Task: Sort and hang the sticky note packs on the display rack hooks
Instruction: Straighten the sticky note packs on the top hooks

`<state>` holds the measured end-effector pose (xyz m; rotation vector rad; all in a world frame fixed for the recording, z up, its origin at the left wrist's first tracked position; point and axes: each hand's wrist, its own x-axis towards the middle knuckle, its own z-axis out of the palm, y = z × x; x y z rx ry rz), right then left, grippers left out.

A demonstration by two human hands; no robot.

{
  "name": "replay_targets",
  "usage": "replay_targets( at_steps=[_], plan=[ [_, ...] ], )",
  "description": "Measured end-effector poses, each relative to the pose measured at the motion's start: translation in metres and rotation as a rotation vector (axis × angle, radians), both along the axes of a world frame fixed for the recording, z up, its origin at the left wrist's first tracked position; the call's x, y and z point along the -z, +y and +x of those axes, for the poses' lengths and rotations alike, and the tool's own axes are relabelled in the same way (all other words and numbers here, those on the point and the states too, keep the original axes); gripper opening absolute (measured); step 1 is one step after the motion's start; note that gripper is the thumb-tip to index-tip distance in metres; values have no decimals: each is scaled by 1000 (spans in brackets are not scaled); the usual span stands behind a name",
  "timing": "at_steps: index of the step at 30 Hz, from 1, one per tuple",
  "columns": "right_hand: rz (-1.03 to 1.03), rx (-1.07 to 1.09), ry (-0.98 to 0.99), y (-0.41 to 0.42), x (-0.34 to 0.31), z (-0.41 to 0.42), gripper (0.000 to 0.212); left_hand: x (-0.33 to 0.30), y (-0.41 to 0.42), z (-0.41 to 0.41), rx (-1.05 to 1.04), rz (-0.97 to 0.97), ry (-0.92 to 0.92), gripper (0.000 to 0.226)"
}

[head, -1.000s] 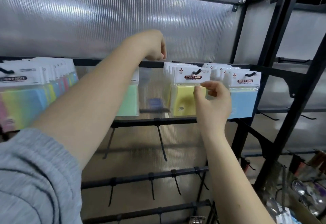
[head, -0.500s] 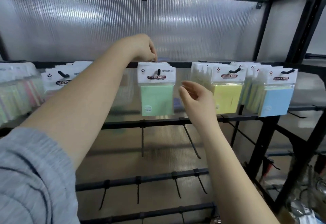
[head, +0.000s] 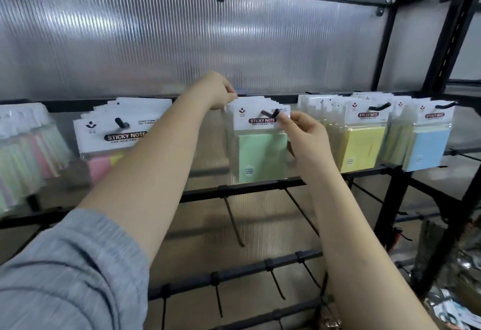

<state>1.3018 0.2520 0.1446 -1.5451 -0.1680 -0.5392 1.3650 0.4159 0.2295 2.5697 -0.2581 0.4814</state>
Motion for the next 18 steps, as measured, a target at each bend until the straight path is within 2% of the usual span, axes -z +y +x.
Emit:
replay_targets(
  at_steps=[7, 11, 14, 18],
  plan=[
    [114, -75, -33, 4, -3, 3, 25, -1, -7, 7, -45, 49, 44, 23],
    [118, -83, -61, 3, 0, 4, 23, -5, -8, 5, -2, 87, 99, 18],
    [105, -111, -35, 1, -2, 4, 18, -6, -4, 7, 57, 35, 158, 10],
    [65, -119, 12, -3, -3, 7, 18, -7, 0, 6, 128, -58, 242, 12]
  ],
)
